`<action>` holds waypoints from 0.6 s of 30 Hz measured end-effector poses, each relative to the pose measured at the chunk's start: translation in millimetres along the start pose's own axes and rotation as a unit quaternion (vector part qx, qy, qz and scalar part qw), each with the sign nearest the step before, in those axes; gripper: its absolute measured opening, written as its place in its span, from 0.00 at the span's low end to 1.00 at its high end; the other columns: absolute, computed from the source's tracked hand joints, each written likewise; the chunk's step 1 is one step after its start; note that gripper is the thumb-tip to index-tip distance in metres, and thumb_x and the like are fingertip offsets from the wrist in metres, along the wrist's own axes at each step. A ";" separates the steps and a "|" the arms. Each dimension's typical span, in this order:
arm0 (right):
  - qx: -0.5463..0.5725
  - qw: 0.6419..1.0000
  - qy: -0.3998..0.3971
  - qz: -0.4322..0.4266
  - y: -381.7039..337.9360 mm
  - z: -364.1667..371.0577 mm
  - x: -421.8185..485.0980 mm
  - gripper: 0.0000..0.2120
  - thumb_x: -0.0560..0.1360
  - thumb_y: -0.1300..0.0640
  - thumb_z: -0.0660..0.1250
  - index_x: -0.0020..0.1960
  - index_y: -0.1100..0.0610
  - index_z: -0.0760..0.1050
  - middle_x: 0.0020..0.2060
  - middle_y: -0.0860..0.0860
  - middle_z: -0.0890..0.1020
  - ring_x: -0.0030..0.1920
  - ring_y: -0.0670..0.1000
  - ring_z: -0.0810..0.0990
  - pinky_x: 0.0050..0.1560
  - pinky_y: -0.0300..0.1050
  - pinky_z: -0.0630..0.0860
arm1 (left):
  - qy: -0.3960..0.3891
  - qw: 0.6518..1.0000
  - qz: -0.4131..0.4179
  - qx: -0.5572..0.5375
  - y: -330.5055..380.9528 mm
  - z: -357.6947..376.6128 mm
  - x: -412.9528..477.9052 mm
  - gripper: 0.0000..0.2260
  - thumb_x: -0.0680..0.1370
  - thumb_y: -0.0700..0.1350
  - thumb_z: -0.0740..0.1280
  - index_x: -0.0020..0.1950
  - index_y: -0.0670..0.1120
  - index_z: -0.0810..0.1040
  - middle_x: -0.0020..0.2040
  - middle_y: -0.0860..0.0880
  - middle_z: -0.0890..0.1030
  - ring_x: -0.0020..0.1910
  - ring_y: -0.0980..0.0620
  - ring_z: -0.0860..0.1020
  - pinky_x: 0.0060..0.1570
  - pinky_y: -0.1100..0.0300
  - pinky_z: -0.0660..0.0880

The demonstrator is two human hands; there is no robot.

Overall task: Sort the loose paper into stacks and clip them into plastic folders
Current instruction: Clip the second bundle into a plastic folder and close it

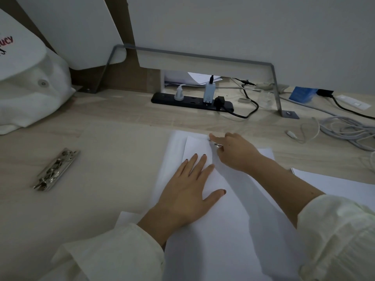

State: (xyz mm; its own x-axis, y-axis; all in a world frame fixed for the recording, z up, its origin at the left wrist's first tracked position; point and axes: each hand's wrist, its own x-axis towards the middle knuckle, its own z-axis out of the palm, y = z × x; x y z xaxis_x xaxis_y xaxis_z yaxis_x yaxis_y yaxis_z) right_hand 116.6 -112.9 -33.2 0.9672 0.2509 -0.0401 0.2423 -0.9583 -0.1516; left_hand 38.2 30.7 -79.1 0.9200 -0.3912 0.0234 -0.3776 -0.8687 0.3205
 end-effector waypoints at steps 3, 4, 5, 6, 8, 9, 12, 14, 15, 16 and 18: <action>-0.006 0.999 -0.016 0.038 -4.2 4.2 -1.0 0.28 0.78 0.61 0.50 0.76 0.46 0.53 0.62 0.56 0.76 0.58 0.57 0.75 0.50 0.47 0.72 | 0.004 1.000 0.004 -0.001 -1.2 1.6 0.1 0.42 0.65 0.69 0.34 0.77 0.53 0.44 0.78 0.54 0.39 0.75 0.56 0.35 0.72 0.61 0.32; -0.017 0.999 -0.015 0.045 -6.7 6.7 -1.8 0.29 0.78 0.62 0.51 0.76 0.47 0.51 0.61 0.56 0.77 0.57 0.57 0.76 0.48 0.46 0.71 | 0.008 1.000 0.006 0.001 -1.1 2.3 -0.1 0.42 0.65 0.69 0.33 0.77 0.53 0.45 0.78 0.54 0.40 0.75 0.56 0.35 0.72 0.61 0.33; -0.031 0.998 -0.011 0.048 -10.0 9.0 -2.7 0.30 0.77 0.61 0.52 0.77 0.48 0.49 0.60 0.56 0.77 0.57 0.57 0.75 0.48 0.47 0.71 | 0.014 1.000 0.008 0.000 -1.5 2.5 -0.1 0.41 0.65 0.68 0.33 0.77 0.53 0.45 0.78 0.54 0.40 0.75 0.56 0.36 0.72 0.60 0.33; -0.044 0.998 -0.006 0.049 -12.8 12.2 -3.8 0.31 0.77 0.61 0.54 0.77 0.50 0.47 0.59 0.57 0.77 0.59 0.58 0.74 0.49 0.48 0.70 | 0.018 1.000 0.010 -0.002 -1.5 3.1 -0.1 0.41 0.66 0.68 0.34 0.77 0.53 0.45 0.78 0.54 0.40 0.75 0.56 0.36 0.72 0.61 0.33; -0.066 0.997 0.011 0.049 -16.1 19.9 -6.5 0.34 0.76 0.59 0.57 0.77 0.52 0.44 0.61 0.58 0.75 0.63 0.58 0.70 0.55 0.48 0.70 | 0.023 1.000 0.012 -0.006 -1.0 3.3 -0.1 0.40 0.67 0.68 0.35 0.77 0.53 0.46 0.78 0.54 0.41 0.76 0.56 0.36 0.71 0.62 0.32; -0.073 0.996 0.023 0.050 -16.3 23.1 -7.9 0.35 0.76 0.58 0.58 0.77 0.53 0.44 0.62 0.58 0.75 0.64 0.58 0.69 0.58 0.48 0.69 | 0.025 1.000 0.013 -0.006 -1.1 3.6 0.1 0.39 0.67 0.68 0.36 0.77 0.53 0.46 0.78 0.54 0.41 0.76 0.56 0.37 0.71 0.62 0.32; -0.056 0.996 0.042 0.048 -13.1 25.5 -8.8 0.35 0.76 0.59 0.57 0.77 0.52 0.44 0.61 0.58 0.75 0.63 0.59 0.69 0.58 0.48 0.69 | 0.029 0.999 0.017 -0.009 -2.1 4.3 0.2 0.40 0.67 0.68 0.35 0.77 0.53 0.47 0.78 0.54 0.42 0.76 0.56 0.37 0.71 0.62 0.32; 0.008 0.998 0.044 0.042 -10.3 21.2 -8.9 0.33 0.76 0.62 0.56 0.77 0.51 0.46 0.55 0.58 0.77 0.54 0.57 0.73 0.49 0.47 0.71 | 0.028 0.999 0.017 -0.010 -2.8 5.0 0.2 0.40 0.67 0.68 0.35 0.77 0.53 0.47 0.78 0.54 0.41 0.76 0.56 0.37 0.72 0.61 0.33; 0.052 0.997 0.042 0.044 -8.8 17.1 -10.6 0.32 0.76 0.63 0.55 0.77 0.50 0.47 0.49 0.57 0.77 0.47 0.55 0.74 0.44 0.46 0.71 | 0.025 1.000 0.016 -0.010 -2.9 5.2 -0.1 0.40 0.67 0.68 0.35 0.77 0.53 0.46 0.78 0.54 0.41 0.76 0.56 0.36 0.72 0.61 0.33; 0.096 0.993 0.044 0.048 -6.0 12.7 -13.1 0.31 0.76 0.63 0.54 0.76 0.50 0.50 0.46 0.56 0.76 0.44 0.54 0.73 0.40 0.45 0.70 | 0.020 1.000 0.014 -0.010 -3.4 5.6 0.1 0.40 0.67 0.68 0.35 0.77 0.53 0.46 0.78 0.54 0.40 0.75 0.57 0.36 0.73 0.60 0.34; 0.156 0.982 0.068 0.076 4.7 1.0 -24.2 0.27 0.76 0.63 0.55 0.74 0.52 0.59 0.48 0.55 0.75 0.46 0.54 0.74 0.42 0.45 0.70 | 0.009 1.000 0.014 -0.005 -3.7 4.7 0.1 0.41 0.67 0.70 0.37 0.77 0.53 0.46 0.78 0.54 0.40 0.75 0.57 0.36 0.74 0.60 0.35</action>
State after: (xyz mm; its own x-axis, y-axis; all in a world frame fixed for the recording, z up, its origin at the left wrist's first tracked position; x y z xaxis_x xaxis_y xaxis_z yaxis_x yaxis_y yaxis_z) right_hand 94.3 -123.4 -34.0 0.9968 0.0681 0.0427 0.0801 -0.8890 -0.4509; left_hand 39.3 32.4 -84.8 0.9108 -0.4098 0.0502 -0.4025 -0.8543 0.3290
